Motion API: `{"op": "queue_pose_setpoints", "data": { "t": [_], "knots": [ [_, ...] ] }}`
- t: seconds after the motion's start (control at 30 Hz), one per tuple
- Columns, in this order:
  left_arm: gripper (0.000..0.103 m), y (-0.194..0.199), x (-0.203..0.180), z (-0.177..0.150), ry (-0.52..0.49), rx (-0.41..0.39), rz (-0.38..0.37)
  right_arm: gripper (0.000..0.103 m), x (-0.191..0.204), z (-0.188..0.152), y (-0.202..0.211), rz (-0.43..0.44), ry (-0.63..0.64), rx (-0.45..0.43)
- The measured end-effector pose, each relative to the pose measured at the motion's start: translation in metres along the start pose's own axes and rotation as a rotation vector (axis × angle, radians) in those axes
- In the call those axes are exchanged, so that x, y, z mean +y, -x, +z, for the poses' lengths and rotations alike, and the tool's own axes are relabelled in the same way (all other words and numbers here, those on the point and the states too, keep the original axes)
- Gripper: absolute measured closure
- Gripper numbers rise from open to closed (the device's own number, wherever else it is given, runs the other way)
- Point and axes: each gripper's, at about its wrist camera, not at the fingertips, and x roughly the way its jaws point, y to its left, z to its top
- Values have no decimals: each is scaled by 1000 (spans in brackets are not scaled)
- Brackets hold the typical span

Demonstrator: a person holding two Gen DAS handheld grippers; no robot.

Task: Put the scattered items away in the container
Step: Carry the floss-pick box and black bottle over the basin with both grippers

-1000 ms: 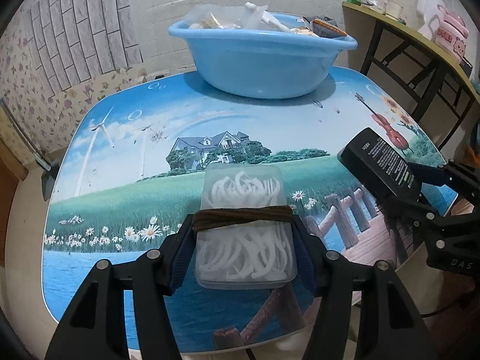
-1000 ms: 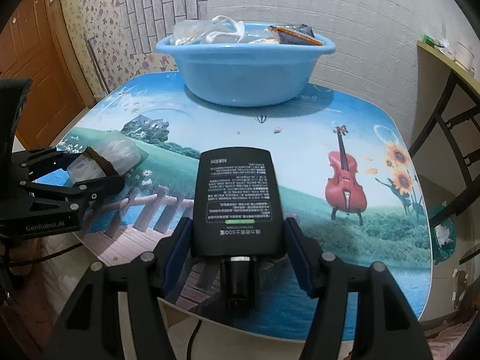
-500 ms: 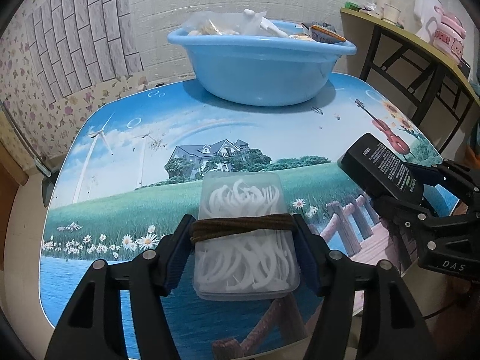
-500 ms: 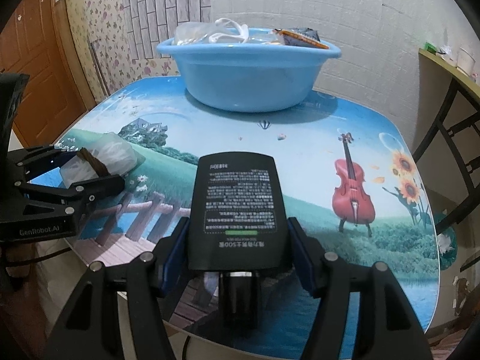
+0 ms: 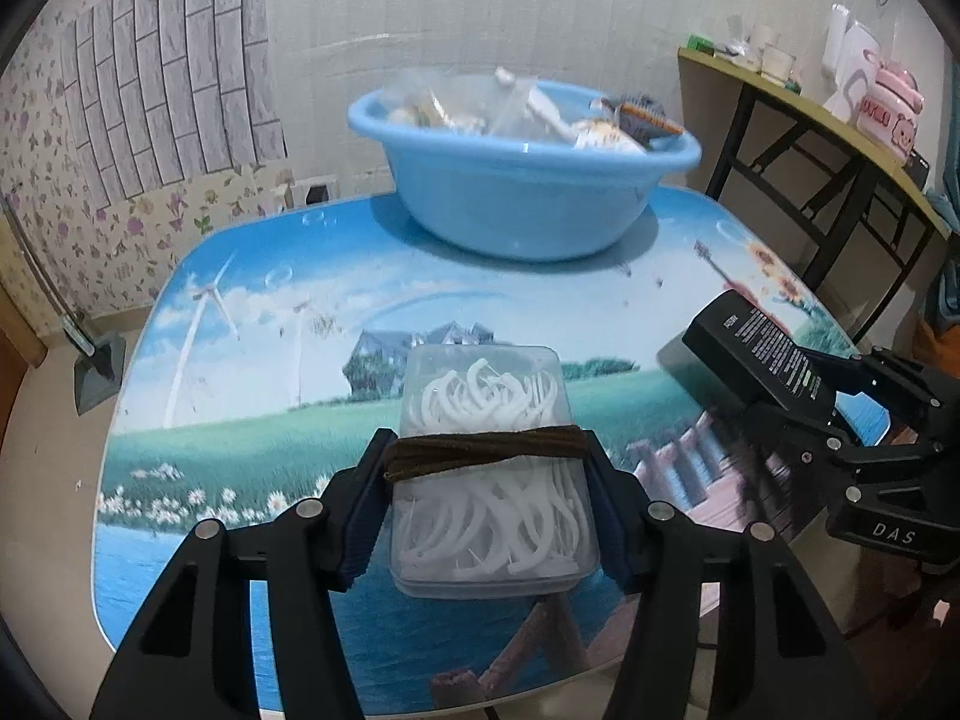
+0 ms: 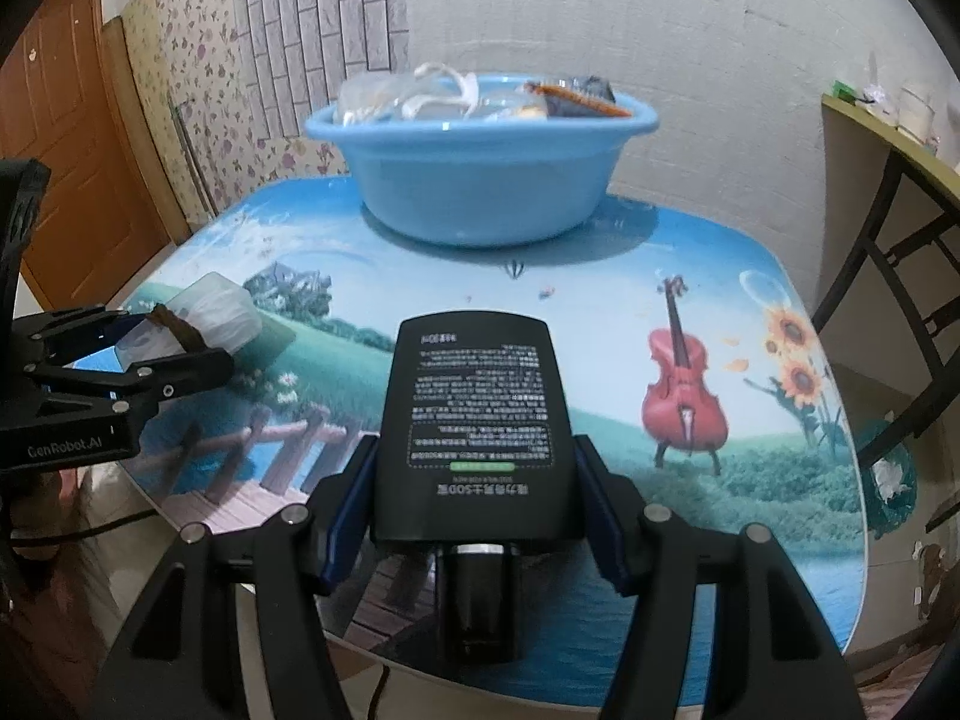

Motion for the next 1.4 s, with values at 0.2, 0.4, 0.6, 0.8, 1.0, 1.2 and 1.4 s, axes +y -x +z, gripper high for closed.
{"op": "queue_pose_setpoints", "data": {
  "t": [0.2, 0.4, 0.6, 0.8, 1.0, 1.2, 1.4],
  "knots": [
    [45, 19, -1, 20, 1, -61, -7, 42, 6, 15, 16, 14, 31, -63],
    [45, 36, 2, 47, -14, -137, 1, 42, 6, 38, 36, 34, 37, -139],
    [45, 46, 4, 83, -21, -213, 12, 42, 1, 67, 46, 54, 32, -200],
    [45, 41, 0, 112, -30, -241, 9, 42, -1, 91, 46, 54, 42, -239],
    [45, 23, -7, 129, -52, -234, 2, 42, -8, 109, 28, 63, 41, -234],
    [45, -3, -14, 144, -70, -211, -8, 42, -18, 125, 11, 67, 44, -231],
    [45, -25, -13, 166, -82, -210, -7, 42, -30, 144, -12, 66, 33, -218]
  ]
}}
